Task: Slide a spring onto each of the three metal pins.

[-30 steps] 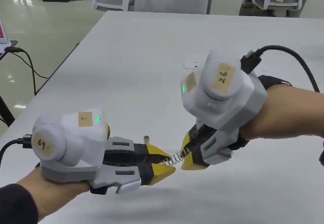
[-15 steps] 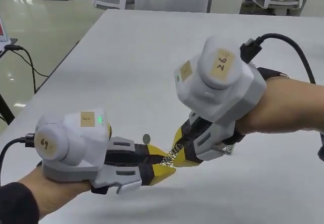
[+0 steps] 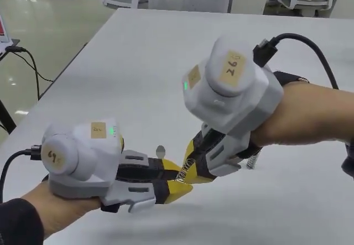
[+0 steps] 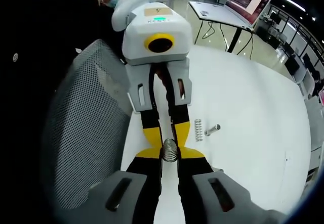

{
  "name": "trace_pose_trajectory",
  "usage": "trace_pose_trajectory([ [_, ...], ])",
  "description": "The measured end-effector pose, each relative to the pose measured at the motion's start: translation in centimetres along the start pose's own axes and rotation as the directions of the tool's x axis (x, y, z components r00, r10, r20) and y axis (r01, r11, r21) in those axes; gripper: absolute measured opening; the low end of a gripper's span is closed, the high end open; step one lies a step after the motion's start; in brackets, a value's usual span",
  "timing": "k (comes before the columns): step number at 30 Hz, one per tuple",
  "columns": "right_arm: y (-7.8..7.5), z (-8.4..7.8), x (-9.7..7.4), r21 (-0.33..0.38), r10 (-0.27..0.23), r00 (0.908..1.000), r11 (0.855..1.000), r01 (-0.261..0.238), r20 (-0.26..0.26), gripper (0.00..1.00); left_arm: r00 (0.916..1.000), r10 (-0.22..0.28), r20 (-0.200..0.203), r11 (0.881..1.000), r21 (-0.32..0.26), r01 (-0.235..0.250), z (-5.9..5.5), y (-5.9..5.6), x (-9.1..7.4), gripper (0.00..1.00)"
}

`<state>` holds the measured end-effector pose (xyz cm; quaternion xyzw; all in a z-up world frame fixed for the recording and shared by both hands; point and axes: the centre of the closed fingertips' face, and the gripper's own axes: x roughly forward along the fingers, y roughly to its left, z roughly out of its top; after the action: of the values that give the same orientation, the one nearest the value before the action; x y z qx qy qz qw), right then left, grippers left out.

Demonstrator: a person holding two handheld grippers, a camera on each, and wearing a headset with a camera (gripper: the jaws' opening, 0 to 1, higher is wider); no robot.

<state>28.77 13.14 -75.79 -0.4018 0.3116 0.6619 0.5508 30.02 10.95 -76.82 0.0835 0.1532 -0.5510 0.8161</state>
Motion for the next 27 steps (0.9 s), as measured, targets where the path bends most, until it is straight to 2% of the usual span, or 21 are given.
trace_pose_trajectory([
  [5,-0.4,-0.4,-0.1,0.004,-0.013,0.9998,1.0,0.013,-0.018,0.08,0.9999,0.011,-0.003,1.0,-0.019,-0.011,-0.3,0.3,-0.1,0.11],
  [15,-1.2,-1.9,-0.7,0.023,-0.035,0.998,0.999,0.036,-0.052,0.08,0.9978,0.067,0.002,0.996,-0.051,-0.067,-1.2,1.2,-1.6,0.19],
  [27,-2.7,-3.8,-1.7,0.053,-0.069,0.9936,0.996,0.074,-0.089,0.08,0.9894,0.145,-0.006,0.985,-0.089,-0.145,-2.3,2.1,-3.4,0.33],
])
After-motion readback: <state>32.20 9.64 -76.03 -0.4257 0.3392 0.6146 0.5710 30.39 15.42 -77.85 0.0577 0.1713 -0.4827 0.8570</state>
